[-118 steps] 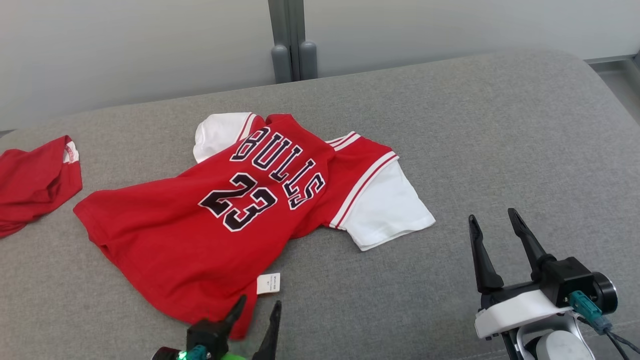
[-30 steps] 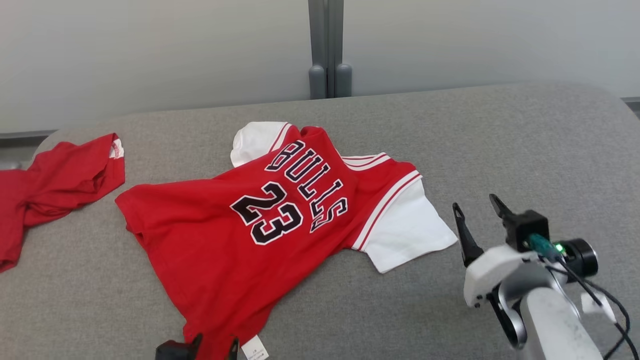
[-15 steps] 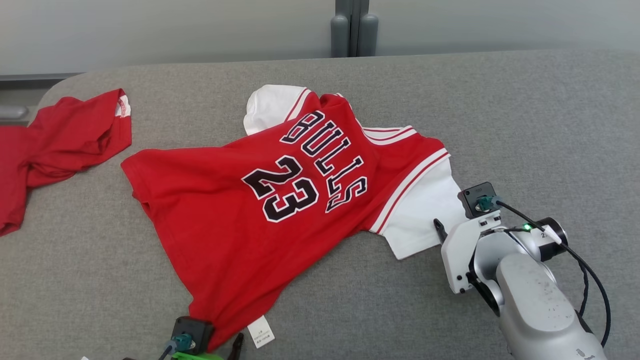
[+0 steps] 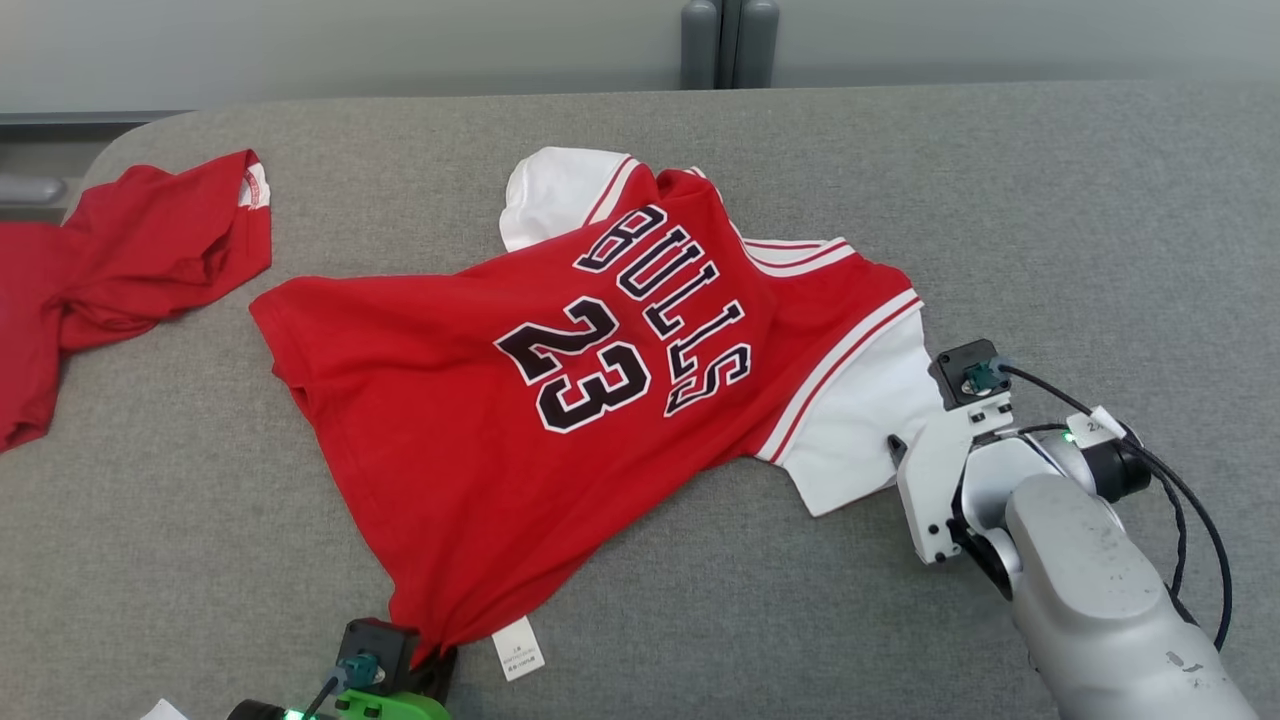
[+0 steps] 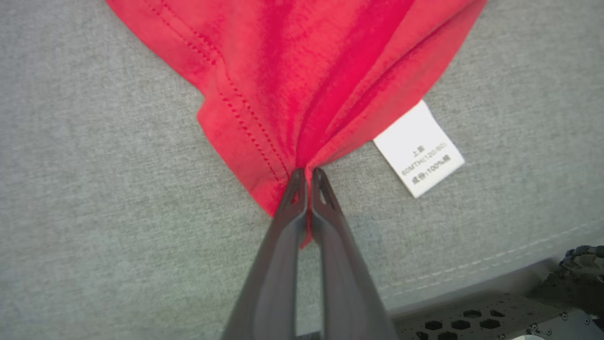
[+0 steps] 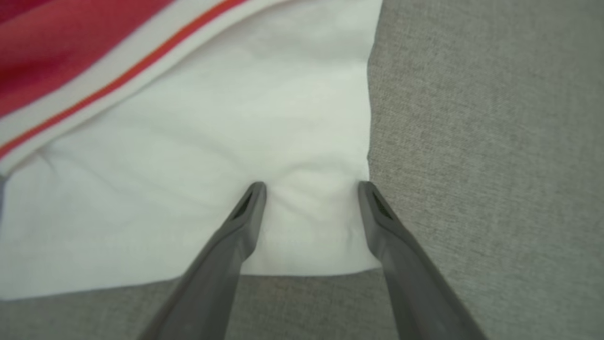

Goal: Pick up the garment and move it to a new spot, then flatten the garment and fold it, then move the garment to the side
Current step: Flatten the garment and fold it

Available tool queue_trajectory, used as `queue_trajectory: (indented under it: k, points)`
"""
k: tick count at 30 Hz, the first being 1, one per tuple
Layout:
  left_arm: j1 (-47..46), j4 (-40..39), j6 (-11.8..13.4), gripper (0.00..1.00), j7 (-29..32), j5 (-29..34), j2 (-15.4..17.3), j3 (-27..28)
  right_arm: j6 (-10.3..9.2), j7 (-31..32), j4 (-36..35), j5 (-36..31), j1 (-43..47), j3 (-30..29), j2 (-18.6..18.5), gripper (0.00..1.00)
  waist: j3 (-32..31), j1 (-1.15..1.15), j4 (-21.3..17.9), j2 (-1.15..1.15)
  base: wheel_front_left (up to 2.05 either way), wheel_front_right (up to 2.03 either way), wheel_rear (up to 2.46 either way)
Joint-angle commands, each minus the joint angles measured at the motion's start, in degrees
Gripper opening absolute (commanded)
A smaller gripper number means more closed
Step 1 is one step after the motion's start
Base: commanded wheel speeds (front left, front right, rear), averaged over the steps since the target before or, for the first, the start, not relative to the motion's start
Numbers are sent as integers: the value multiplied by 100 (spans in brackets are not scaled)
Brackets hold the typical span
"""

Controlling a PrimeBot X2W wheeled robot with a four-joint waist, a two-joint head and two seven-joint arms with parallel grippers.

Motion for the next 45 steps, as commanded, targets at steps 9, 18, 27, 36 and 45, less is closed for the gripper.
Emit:
queue_trajectory:
  k: [9,18,27,36,45]
  points:
    - [-129,-217,-15,0,-257,-393,103,-40,-3,-477,-209,1218,215,-392,77,0,-181,0,-35,0,0,0,0]
    - [305,-3181,-20,0,209,-1175,497,269,-2,-287,-3925,3810,996,-1080,-152,0,-656,0,-347,0,0,0,0]
    - [-1106,-5853,-15,0,1626,-2222,1697,983,1,1336,-7479,4594,353,-2364,141,0,-297,0,-702,0,0,0,0]
    - [-4553,-4243,-13,0,2452,-3368,2227,613,1,2733,-6563,2971,-2629,-2785,264,0,1056,0,-585,0,0,0,0]
    - [-8257,-289,-13,0,506,-2168,1675,-445,1,1008,-3131,1723,-5974,-2572,342,0,2575,0,-431,0,0,0,0]
